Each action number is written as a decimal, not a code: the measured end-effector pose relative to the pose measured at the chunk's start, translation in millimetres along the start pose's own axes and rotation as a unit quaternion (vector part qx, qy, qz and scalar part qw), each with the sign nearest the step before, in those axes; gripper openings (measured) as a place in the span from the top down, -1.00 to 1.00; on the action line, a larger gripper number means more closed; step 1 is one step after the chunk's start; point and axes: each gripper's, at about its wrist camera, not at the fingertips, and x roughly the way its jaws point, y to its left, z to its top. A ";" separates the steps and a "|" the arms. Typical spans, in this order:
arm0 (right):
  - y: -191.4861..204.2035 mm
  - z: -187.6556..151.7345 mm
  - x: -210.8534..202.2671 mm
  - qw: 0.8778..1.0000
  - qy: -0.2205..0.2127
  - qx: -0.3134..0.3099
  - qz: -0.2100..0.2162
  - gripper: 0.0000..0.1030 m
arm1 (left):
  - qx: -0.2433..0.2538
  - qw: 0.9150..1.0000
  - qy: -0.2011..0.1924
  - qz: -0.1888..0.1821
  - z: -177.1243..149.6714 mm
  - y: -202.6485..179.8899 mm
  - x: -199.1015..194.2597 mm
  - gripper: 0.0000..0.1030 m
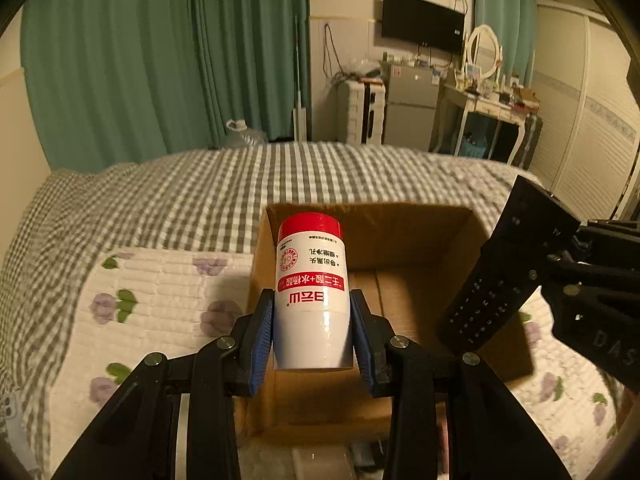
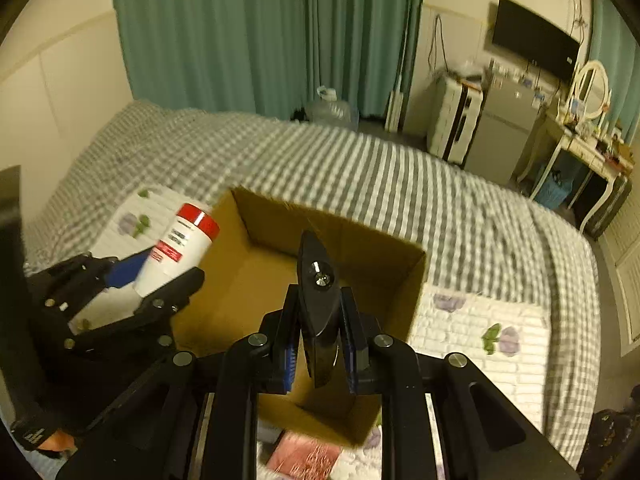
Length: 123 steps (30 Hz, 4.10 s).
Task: Organize rigid objects
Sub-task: 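Carry the bottle and remote over the cardboard box and open both grippers, then grasp the white cylindrical device with the left gripper while the right gripper grasps the white charger block, then carry the device and charger block into the box and open both grippers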
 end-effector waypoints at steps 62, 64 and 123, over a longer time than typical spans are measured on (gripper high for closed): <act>-11.7 -177.9 -23.3 0.994 0.028 0.097 -0.046 -1.00 | 0.094 0.988 0.101 -0.065 -151.6 -29.6 -33.1 -0.41; -9.8 -179.5 -21.8 0.994 0.033 0.095 -0.048 -1.00 | 0.101 0.987 0.110 -0.063 -154.2 -32.2 -28.7 -0.36; -0.2 -42.3 -96.7 0.998 -0.068 0.018 -0.006 -0.08 | 0.039 0.997 -0.051 -0.033 1.2 -7.6 -103.5 0.13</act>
